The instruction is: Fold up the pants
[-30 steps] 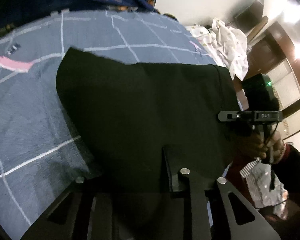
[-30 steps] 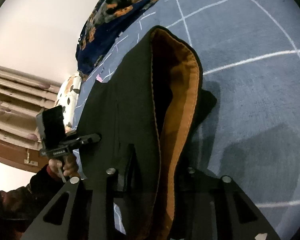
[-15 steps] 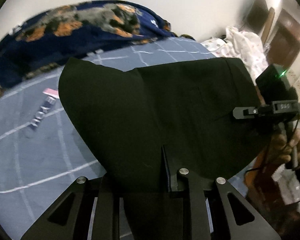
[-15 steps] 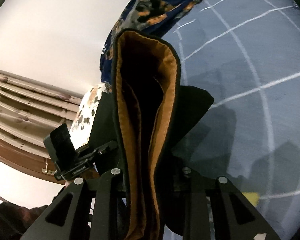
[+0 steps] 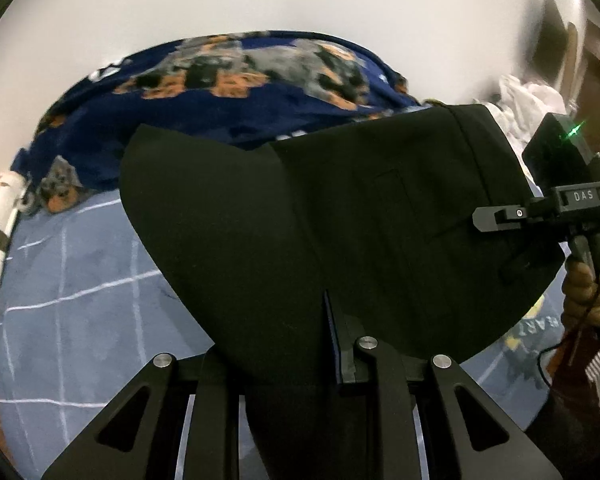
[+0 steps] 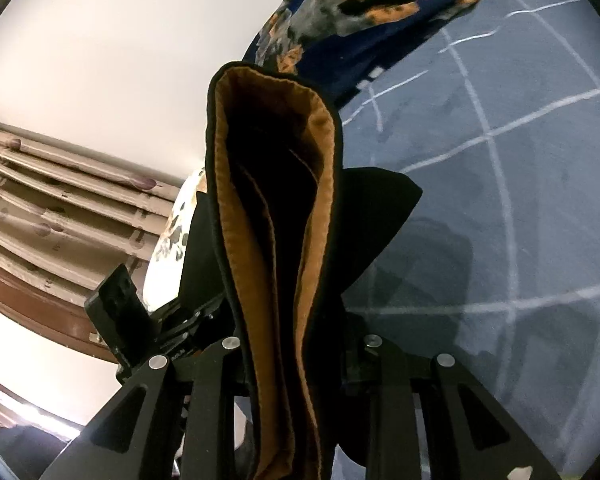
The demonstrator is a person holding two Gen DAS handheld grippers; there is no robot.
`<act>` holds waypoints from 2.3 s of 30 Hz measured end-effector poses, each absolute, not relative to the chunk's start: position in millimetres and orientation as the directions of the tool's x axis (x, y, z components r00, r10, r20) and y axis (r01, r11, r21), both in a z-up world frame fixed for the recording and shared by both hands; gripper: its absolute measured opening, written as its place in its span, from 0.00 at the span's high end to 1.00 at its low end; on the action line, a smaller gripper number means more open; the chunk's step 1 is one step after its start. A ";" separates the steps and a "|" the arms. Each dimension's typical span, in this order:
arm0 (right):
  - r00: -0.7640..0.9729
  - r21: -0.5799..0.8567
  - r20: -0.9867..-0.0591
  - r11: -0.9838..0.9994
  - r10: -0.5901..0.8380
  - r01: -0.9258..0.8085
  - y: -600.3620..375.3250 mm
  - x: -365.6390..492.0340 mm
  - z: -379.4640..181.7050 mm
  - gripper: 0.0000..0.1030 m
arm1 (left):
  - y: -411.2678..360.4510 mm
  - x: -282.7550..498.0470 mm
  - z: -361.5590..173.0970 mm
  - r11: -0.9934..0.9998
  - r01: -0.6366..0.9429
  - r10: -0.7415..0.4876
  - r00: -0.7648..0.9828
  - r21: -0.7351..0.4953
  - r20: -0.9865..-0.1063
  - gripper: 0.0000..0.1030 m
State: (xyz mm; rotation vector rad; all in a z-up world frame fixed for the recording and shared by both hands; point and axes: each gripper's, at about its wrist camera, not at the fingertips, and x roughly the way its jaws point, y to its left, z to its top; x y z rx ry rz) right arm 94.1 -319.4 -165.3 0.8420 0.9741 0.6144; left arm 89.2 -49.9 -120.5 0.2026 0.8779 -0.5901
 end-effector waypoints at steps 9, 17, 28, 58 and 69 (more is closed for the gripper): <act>0.427 0.859 -0.420 0.502 0.801 -0.096 -281.2 163.7 -172.2 0.77 | -11.9 148.2 -116.7 0.872 0.488 -0.347 0.563 -0.037 -0.750 0.80; 0.418 0.868 -0.404 0.486 0.814 -0.108 -260.6 221.2 -180.2 0.77 | 12.1 200.3 -122.7 0.901 0.433 -0.315 0.591 -0.038 -0.743 0.80; 0.404 0.863 -0.420 0.495 0.812 -0.097 -249.5 275.5 -201.9 0.77 | 27.5 246.2 -148.8 0.926 0.376 -0.272 0.593 -0.038 -0.758 0.80; 0.465 0.738 -0.558 0.667 0.687 -0.099 -239.0 278.9 -225.8 0.73 | 72.0 268.4 -209.0 0.973 0.172 -0.230 0.621 -0.156 -0.749 0.19; 0.486 0.727 -0.559 0.679 0.671 -0.101 -230.6 280.1 -221.1 0.71 | 74.6 269.0 -211.2 0.984 0.116 -0.178 0.630 -0.135 -0.756 0.07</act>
